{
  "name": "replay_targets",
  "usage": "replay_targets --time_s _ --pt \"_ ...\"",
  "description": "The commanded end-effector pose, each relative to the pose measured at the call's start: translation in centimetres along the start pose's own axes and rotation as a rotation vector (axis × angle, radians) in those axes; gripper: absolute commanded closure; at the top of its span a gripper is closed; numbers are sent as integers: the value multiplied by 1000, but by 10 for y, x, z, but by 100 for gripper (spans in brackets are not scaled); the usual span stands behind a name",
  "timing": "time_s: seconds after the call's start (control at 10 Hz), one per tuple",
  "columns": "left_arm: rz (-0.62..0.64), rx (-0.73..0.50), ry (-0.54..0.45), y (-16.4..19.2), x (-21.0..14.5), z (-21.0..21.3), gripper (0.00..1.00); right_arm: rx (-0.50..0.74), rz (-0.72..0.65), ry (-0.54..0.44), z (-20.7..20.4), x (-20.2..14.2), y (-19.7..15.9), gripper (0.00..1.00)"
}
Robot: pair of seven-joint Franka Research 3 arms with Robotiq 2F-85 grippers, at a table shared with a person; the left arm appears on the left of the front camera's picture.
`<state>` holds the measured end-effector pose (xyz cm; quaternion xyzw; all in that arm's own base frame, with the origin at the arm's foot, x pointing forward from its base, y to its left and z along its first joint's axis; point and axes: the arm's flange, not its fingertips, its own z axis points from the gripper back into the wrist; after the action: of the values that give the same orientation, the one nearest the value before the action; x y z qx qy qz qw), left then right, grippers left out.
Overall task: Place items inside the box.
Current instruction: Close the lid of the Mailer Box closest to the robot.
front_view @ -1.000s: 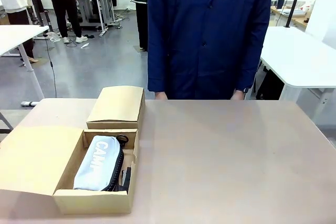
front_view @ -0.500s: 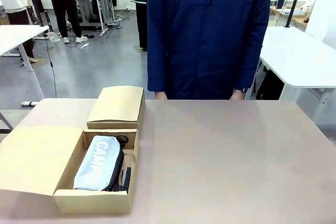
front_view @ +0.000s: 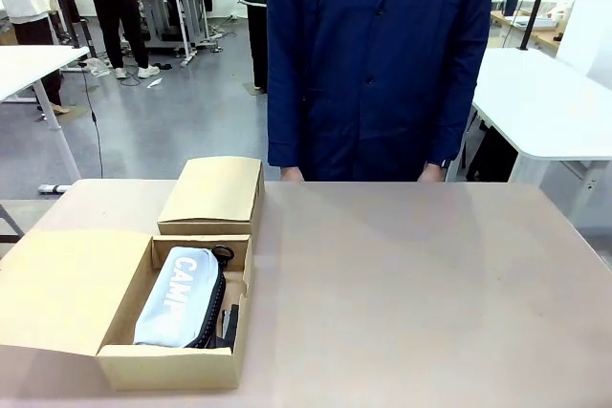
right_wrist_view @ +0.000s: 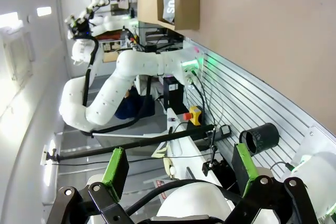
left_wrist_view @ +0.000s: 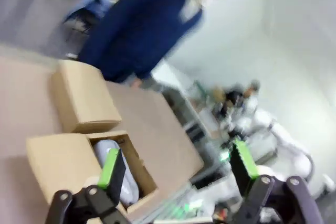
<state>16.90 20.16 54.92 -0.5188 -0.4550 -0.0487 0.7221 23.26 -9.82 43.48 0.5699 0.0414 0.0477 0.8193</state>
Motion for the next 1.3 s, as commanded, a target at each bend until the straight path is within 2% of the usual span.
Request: replay_targets --time_s 0.0,0.1,0.3,0.4,0.5,0.7,0.8,0.9,1.0,1.1,1.2 --pt "-347 -179 111 -40 -40 -52 0 13 -16 -6 0 1 5 0" --pt "-410 -214 263 -53 -63 -79 0 13 -16 -6 0 1 5 0" --pt "-477 -199 439 -61 -87 -133 0 13 -16 -6 0 1 5 0" --pt "-375 46 389 -57 -93 -153 0 13 -16 -6 0 1 5 0" --pt "-392 -238 417 -52 -22 -94 0 13 -16 -6 0 1 5 0" --pt "-392 -238 417 -52 -22 -94 0 13 -16 -6 0 1 5 0" --pt "-399 -181 448 -46 -15 -113 0 13 -16 -6 0 1 5 0" --pt "-543 -285 397 -38 1 -111 0 13 -16 -6 0 1 5 0" --pt "-713 -233 369 -21 -5 -111 0 13 -16 -6 0 1 5 0" --pt "-875 -264 391 5 7 -117 0 13 -16 -6 0 1 5 0" --pt "-974 -229 385 30 25 -116 0 13 -16 -6 0 1 5 0"
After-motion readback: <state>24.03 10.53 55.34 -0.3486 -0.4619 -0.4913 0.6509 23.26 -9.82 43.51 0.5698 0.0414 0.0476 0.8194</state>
